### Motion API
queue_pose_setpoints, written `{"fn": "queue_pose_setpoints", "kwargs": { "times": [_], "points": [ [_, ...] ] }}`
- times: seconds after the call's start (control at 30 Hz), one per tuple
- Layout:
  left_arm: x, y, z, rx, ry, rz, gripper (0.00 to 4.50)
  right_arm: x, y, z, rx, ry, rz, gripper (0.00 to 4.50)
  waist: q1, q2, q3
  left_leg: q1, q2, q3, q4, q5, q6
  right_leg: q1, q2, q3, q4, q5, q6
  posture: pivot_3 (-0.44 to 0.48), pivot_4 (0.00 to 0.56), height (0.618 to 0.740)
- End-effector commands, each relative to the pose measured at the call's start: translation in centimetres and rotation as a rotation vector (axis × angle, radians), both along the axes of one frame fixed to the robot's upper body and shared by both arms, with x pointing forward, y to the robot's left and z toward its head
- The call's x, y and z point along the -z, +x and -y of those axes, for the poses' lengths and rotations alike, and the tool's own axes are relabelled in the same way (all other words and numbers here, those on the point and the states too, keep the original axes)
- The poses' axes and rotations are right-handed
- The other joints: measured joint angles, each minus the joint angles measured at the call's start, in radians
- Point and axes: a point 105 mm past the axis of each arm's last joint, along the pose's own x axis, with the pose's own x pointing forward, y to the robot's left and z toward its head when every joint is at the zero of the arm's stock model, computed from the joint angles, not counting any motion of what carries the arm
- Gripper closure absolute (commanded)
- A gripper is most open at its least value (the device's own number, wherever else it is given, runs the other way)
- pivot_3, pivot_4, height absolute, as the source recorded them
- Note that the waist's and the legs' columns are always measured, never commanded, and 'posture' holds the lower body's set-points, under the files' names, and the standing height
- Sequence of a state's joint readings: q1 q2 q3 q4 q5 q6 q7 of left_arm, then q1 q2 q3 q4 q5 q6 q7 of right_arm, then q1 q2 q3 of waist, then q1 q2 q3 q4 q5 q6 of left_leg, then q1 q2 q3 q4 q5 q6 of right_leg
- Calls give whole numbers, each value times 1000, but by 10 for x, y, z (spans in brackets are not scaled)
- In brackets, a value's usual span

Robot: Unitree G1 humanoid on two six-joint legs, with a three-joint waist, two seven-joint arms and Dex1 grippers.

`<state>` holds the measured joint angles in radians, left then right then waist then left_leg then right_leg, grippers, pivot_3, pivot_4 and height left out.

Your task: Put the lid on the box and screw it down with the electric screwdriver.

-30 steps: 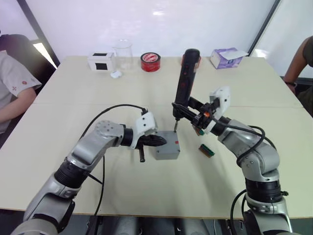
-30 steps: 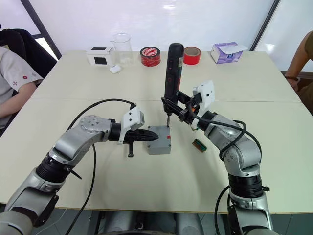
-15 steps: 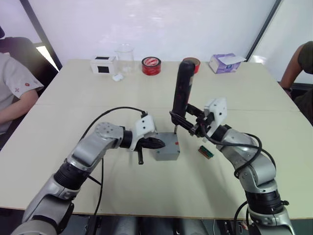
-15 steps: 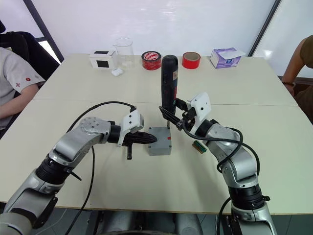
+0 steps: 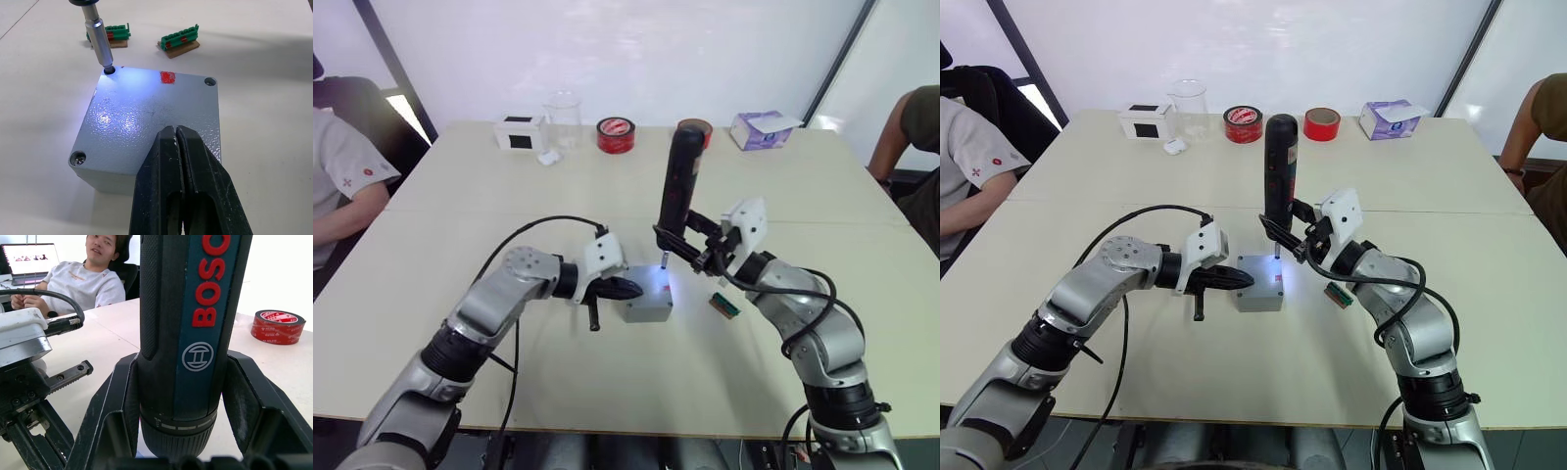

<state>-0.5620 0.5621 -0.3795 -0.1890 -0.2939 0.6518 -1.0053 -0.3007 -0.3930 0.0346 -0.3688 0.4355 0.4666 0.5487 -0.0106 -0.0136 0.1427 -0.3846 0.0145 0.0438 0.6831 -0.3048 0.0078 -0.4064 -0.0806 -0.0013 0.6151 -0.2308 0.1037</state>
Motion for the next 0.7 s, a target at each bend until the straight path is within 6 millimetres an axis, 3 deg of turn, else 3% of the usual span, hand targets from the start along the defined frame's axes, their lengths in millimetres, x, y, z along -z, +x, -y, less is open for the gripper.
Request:
{"fn": "queue_pose_setpoints", "kwargs": {
  "times": [0.03, 0.2, 0.23, 0.3, 0.37, 0.5, 0.6, 0.7],
  "points": [
    [10, -3, -1, -4, 31, -36, 4500, 28, 2, 2, 2, -46, -127, 2691, 0, 0, 0, 0, 0, 0, 0, 0, 0, 0, 0, 0, 0, 0, 0, 0, 150, 740],
    [11, -3, -1, -6, 28, -38, 4500, 12, 4, 4, 4, -30, -93, 2691, 0, 0, 0, 0, 1, 0, 0, 0, 0, 0, 0, 0, 0, 0, 0, 0, 150, 740],
    [11, -3, -1, -7, 26, -39, 4500, -1, 5, 5, 0, -5, -66, 2691, 1, 0, 0, 0, 1, 0, 0, 0, 0, 0, 0, 0, 0, 0, 0, 0, 150, 740],
    [10, -1, 0, -17, -2, -52, 4500, -59, 4, 6, -42, 108, 55, 2691, 0, 2, 2, 0, 1, 0, 0, 0, 0, 0, 0, 0, 0, 0, 0, 0, 150, 740],
    [3, 7, 1, -57, -61, -29, 4500, -102, -1, 11, -77, 200, 124, 2691, 0, 6, 5, -4, 1, 0, 0, 0, 0, -4, -1, 0, 0, 0, -1, 0, 150, 740],
    [-11, 19, 0, -120, -165, -21, 4500, -136, 0, 28, -70, 300, 127, 2691, 5, 8, 8, -9, 1, -1, 0, 0, 0, -8, -1, -1, 1, 2, 3, 0, 150, 740],
    [-25, 29, -6, -170, -206, -22, 4500, -144, 9, 52, 33, 330, 78, 2691, 3, 8, 8, -10, 1, -1, -1, 0, 1, -9, -1, -1, 0, 2, 2, 0, 150, 740],
    [-40, 27, -21, -168, -211, -46, 4500, -109, 18, 80, 123, 220, -203, 2691, 1, 7, 9, -10, 0, 0, -1, 0, 1, -9, -2, -1, 0, 2, 2, 0, 150, 740]
  ]
}}
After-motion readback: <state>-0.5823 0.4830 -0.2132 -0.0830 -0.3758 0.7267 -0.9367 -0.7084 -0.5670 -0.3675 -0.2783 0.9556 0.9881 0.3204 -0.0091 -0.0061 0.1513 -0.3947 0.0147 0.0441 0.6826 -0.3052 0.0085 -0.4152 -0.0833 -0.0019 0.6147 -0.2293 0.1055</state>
